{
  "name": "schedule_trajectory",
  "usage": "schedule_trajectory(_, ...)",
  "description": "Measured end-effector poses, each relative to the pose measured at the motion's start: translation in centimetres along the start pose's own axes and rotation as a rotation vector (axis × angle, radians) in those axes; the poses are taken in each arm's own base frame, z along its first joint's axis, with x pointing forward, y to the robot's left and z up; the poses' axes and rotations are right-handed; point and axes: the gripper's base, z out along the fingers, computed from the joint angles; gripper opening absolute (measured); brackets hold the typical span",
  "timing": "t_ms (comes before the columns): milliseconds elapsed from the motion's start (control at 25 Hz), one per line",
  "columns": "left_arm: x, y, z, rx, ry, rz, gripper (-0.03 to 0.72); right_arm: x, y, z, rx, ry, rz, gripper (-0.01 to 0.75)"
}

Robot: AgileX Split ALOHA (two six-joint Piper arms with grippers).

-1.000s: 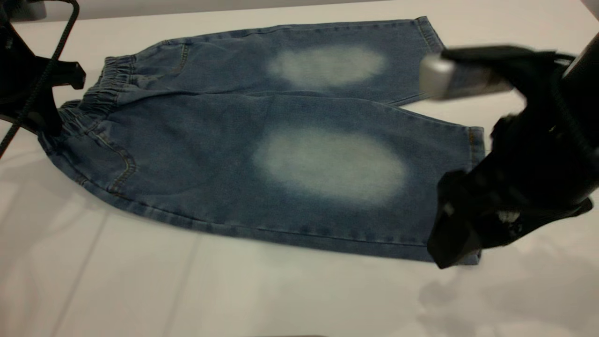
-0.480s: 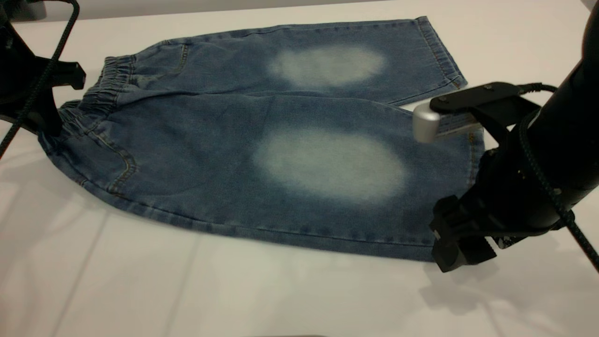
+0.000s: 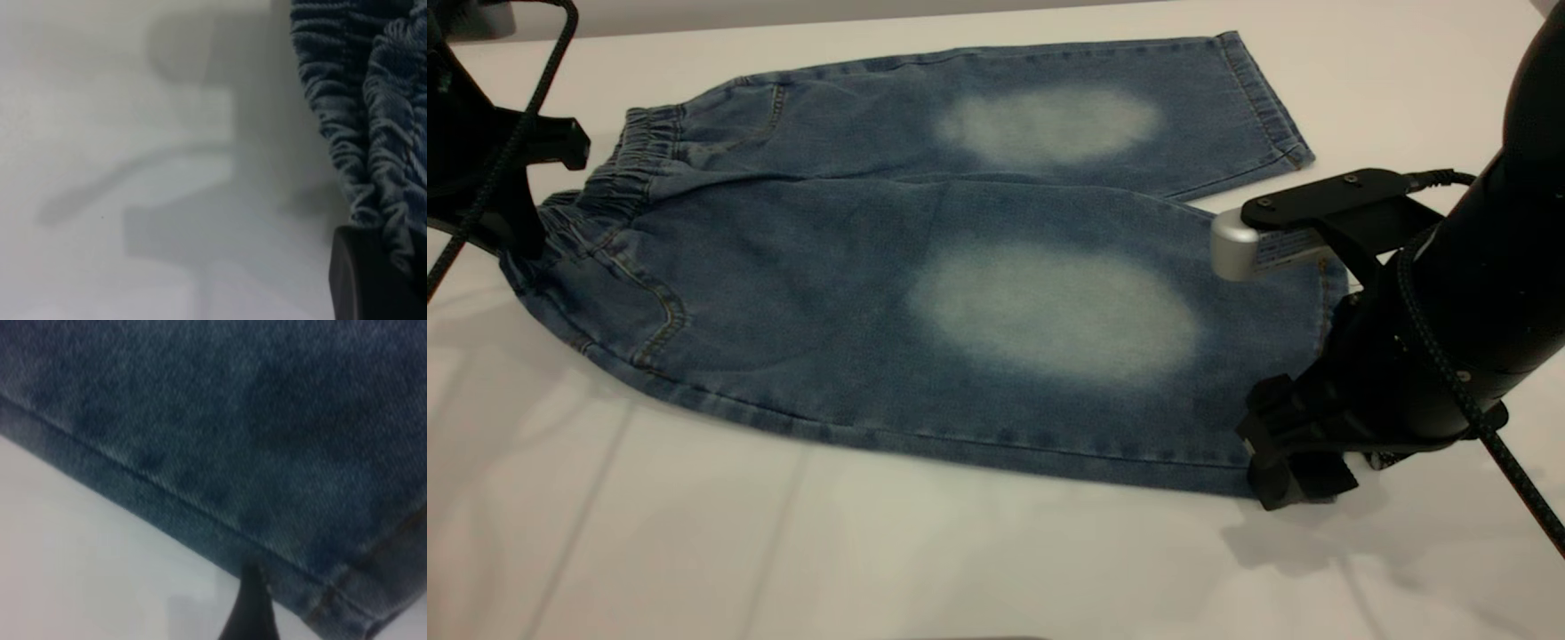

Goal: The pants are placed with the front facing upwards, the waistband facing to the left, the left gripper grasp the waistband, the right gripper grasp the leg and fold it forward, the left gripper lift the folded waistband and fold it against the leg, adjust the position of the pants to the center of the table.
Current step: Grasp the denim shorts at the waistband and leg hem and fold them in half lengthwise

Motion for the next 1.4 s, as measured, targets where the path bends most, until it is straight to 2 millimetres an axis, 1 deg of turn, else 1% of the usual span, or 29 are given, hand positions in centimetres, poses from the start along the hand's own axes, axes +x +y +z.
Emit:
schedule_trajectory(80, 0.0, 0.0, 0.0, 0.0, 0.0, 0.0, 0.062, -0.2, 0.0, 0.2, 0.003, -0.005, 0.0, 0.513)
schedule_trajectory(200, 0.0, 0.0, 0.0, 0.0, 0.0, 0.0, 0.062, -0.6, 0.0, 0.8, 0.013, -0.012, -0.002, 0.476)
schedule_trajectory(320, 0.0, 0.0, 0.0, 0.0, 0.0, 0.0, 0.062, -1.0, -0.1, 1.1, 0.027, -0.033, -0.003, 0.409)
schedule_trajectory(400, 0.0, 0.0, 0.0, 0.0, 0.0, 0.0, 0.062, -1.1, -0.2, 1.1, 0.035, -0.045, -0.004, 0.332)
schedule_trajectory(480, 0.0, 0.0, 0.0, 0.0, 0.0, 0.0, 0.062, -1.2, -0.3, 1.2, 0.042, -0.054, -0.005, 0.232)
schedule_trajectory(560, 0.0, 0.0, 0.0, 0.0, 0.0, 0.0, 0.062, -1.3, -0.3, 1.2, 0.047, -0.062, -0.007, 0.105)
schedule_trajectory(640, 0.0, 0.0, 0.0, 0.0, 0.0, 0.0, 0.062, -1.4, -0.3, 1.2, 0.045, -0.065, -0.01, 0.051)
schedule_trajectory(760, 0.0, 0.0, 0.0, 0.0, 0.001, 0.0, 0.062, -1.4, 0.0, 0.4, 0.018, -0.054, -0.019, 0.039)
schedule_trajectory(840, 0.0, 0.0, -0.1, 0.0, -0.001, 0.0, 0.062, -1.1, 0.4, -0.7, -0.022, -0.031, -0.037, 0.038)
schedule_trajectory(960, -0.1, 0.0, -0.4, 0.0, -0.006, 0.0, 0.062, -2.0, 1.1, -3.9, -0.069, -0.108, -0.064, 0.038)
schedule_trajectory(1040, -0.2, 0.0, -0.9, 0.0, -0.012, -0.001, 0.062, -2.5, 1.4, -6.1, -0.095, -0.174, -0.087, 0.038)
schedule_trajectory(1120, -0.4, 0.0, -1.8, 0.0, -0.022, -0.001, 0.062, -2.8, 1.5, -7.8, -0.112, -0.217, -0.098, 0.038)
schedule_trajectory(1240, -0.5, 0.0, -3.2, 0.0, -0.012, -0.016, 0.062, -3.0, 0.5, -9.2, -0.115, -0.249, -0.072, 0.038)
schedule_trajectory(1400, -0.1, -0.1, -4.8, 0.006, 0.036, -0.043, 0.062, -3.8, -1.6, -9.8, -0.095, -0.264, -0.015, 0.038)
